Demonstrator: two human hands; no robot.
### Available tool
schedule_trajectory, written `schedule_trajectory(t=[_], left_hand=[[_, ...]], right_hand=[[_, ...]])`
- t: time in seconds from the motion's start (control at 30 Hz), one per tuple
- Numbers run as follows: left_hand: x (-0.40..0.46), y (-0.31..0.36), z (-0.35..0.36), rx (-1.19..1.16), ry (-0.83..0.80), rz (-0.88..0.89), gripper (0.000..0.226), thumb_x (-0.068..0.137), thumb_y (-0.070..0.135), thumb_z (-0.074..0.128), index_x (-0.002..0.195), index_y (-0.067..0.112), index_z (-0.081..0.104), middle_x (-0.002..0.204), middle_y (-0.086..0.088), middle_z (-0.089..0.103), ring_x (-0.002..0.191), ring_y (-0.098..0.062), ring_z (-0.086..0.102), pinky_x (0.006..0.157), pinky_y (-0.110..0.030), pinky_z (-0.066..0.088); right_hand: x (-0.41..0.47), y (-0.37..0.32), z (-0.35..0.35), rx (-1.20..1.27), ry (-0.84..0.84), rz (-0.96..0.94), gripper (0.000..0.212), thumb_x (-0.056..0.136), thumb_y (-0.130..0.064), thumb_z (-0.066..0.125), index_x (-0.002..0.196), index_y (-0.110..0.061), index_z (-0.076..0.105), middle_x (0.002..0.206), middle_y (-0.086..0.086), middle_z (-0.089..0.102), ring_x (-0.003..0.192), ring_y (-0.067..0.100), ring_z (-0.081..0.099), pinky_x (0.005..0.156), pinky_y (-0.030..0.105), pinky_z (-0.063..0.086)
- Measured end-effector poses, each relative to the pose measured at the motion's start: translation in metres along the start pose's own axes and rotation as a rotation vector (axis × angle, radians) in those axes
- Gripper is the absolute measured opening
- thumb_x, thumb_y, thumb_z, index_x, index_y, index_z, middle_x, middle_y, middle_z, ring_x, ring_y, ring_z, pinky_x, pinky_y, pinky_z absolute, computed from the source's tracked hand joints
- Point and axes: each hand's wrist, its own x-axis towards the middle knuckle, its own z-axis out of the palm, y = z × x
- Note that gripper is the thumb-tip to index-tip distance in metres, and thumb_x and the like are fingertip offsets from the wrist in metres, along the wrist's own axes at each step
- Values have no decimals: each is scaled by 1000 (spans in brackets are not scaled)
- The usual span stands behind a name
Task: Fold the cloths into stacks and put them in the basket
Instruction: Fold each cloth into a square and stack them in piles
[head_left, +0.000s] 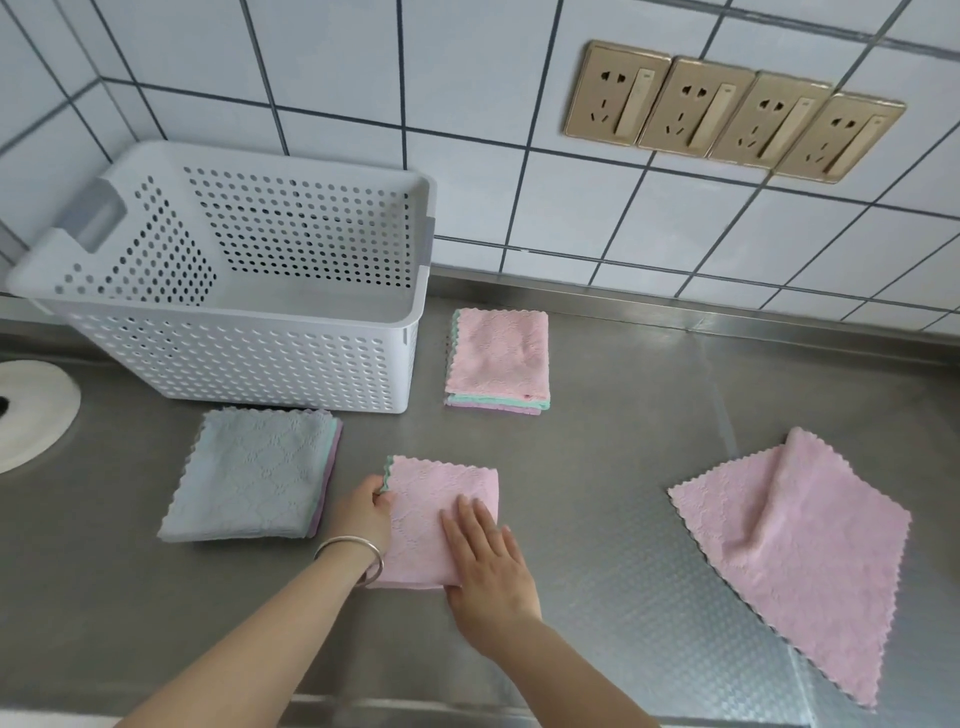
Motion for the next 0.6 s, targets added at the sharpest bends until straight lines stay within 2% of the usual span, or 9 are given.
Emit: schedule_trajectory(t=[0.1,0.17,0.23,0.3,0.4,0.53,0.6], left_hand=[[2,-4,2,-26,-6,-31,27,92,16,49,117,8,59,111,-16,67,103,-33,59,83,-30,43],[3,-6,3,-34,-3,-35,26,92,15,50,115,8,60,110,-16,67,102,-33,60,84,-31,44],[5,-8,5,-22,9,-49,24,91,15,52,112,6,60,109,-18,67,102,-34,59,83,-31,44],[7,-9,6,12,22,-57,23,91,17,52,110,6,59,109,-20,66,103,-36,59,83,-34,44],[9,-9,9,126,20,-38,22,93,18,46,108,4,54,109,-25,64,103,-40,58,81,-37,45],[10,-5,12,245,24,9,10,93,18,40,94,8,42,106,-26,63,99,-41,59,77,-39,46],[8,-4,13,328,50,14,13,92,21,39,92,9,40,106,-22,65,98,-38,61,73,-38,46]], right_hand=[[1,1,3,-1,-5,-8,75,65,-40,37,137,-22,39,138,-2,48,127,17,36,85,40,55],[1,1,3,9,-24,-15,89,66,-46,39,149,-22,15,140,-2,46,128,17,35,88,41,54],[0,1,3,-1,-6,-10,97,66,-55,42,148,-20,2,140,-1,50,130,17,34,91,43,49],[-2,-1,2,-23,-5,-5,99,64,-64,44,148,-25,9,141,1,49,132,19,32,92,48,46],[-3,-2,4,-49,-70,-13,85,61,-70,43,138,-34,39,144,5,45,134,24,31,92,55,43],[-1,-1,13,-70,-138,-21,80,63,-70,41,132,-31,47,144,9,44,134,28,31,96,59,38],[2,-5,9,-24,-139,-20,79,63,-69,39,131,-31,50,144,10,44,135,27,30,98,57,39]])
